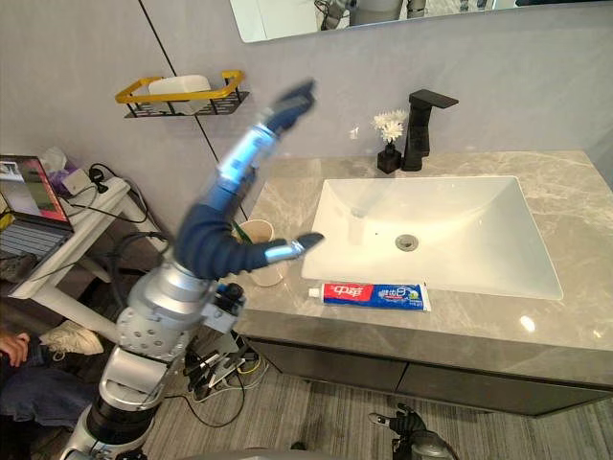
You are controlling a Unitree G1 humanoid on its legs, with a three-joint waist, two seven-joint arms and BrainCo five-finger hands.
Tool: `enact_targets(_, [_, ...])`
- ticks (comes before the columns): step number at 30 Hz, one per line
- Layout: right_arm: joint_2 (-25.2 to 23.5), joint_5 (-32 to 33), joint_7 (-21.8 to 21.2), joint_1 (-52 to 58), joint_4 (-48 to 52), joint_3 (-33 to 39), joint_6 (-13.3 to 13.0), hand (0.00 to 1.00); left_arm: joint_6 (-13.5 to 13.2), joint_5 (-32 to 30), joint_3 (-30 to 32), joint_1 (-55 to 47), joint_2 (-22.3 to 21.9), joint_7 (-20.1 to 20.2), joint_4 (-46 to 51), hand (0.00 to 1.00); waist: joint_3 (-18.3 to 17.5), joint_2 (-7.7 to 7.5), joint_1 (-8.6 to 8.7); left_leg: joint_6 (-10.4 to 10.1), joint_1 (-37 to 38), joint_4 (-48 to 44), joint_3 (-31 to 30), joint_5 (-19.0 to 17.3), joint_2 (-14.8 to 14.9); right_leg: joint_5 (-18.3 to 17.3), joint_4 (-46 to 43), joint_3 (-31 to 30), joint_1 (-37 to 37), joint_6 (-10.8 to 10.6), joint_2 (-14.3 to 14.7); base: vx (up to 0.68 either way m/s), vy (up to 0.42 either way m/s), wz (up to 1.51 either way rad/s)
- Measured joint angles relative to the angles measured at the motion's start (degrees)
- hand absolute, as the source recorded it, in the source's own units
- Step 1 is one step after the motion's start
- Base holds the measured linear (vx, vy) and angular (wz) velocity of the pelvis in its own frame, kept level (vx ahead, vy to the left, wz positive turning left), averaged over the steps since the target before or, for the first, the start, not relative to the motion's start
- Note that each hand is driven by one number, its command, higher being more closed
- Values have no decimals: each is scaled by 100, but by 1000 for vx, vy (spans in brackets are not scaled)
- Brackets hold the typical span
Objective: Organize washtable
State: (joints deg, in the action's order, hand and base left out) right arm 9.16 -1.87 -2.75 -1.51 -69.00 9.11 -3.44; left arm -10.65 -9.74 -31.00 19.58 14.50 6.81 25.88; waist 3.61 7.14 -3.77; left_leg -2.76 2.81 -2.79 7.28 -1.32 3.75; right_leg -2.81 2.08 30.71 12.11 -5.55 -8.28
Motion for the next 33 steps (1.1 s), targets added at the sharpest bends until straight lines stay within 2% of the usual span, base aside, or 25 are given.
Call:
enact_targets(4, [-15, 25, 10, 181, 19, 136, 3, 0, 97, -244, -500, 170, -296, 296, -1009, 0, 0, -1, 160, 0, 4, 3, 133, 2, 40, 50, -2, -144, -47, 18, 18, -23, 11, -18])
enact_targets(9, [-43, 19, 9, 215, 61, 214, -5, 0, 162, -527, -505, 217, -543, 307, -2036, 0, -5, -18, 299, -5, -5, 60, 335, 9, 61, 128, 19, -339, -185, 16, 16, -15, 24, -20])
enact_targets(12, [-101, 18, 8, 224, 163, 299, -5, 0, 229, -986, -485, 374, -627, 121, -3043, 0, -1, -94, 320, -15, -8, 80, 396, 16, 72, 203, 128, -417, -209, 3, 36, -1, 9, -16])
enact_targets(14, [-138, 15, 8, 260, 252, 319, -7, 0, 324, -1296, -466, 393, -625, -74, -3351, 0, 12, -150, 337, -22, -13, 91, 399, 20, 79, 209, 152, -414, -215, -2, 46, 2, -5, -2])
enact_targets(18, [-154, 2, 11, 269, 255, 313, -4, 0, 385, -1630, -365, 392, -506, -307, -3459, 0, 26, -223, 327, -107, -8, 241, 380, 81, 72, 227, 230, -357, -239, -31, 61, 18, -3, 3])
enact_targets(21, [-188, 1, 17, 261, 268, 317, -2, 0, 392, -1717, -202, 393, -462, -339, -3459, 0, 56, -280, 338, -114, -16, 282, 334, 90, 65, 230, 299, -272, -217, -37, 79, 33, -8, 10])
enact_targets(25, [-222, -3, 17, 189, 285, 306, -1, 0, 404, -1798, -182, 392, -396, -440, -3459, 0, 74, -306, 442, -160, -33, 335, 241, 119, 63, 230, 327, -127, -170, -43, 104, 43, -9, 11])
enact_targets(31, [-323, -50, 18, 108, 295, 257, -2, 0, 414, -1799, -176, 174, -357, -427, -3308, 0, 82, -318, 453, -196, -13, 416, 241, 149, 71, 225, 327, -98, -182, -53, 119, 4, -1, 2])
enact_targets(33, [-330, -51, 13, 96, 294, 159, -1, 0, 416, -1777, -178, -36, -350, -253, -3185, 0, 96, -339, 444, -195, -16, 416, 237, 149, 71, 221, 326, -95, -182, -59, 118, 0, 0, 0])
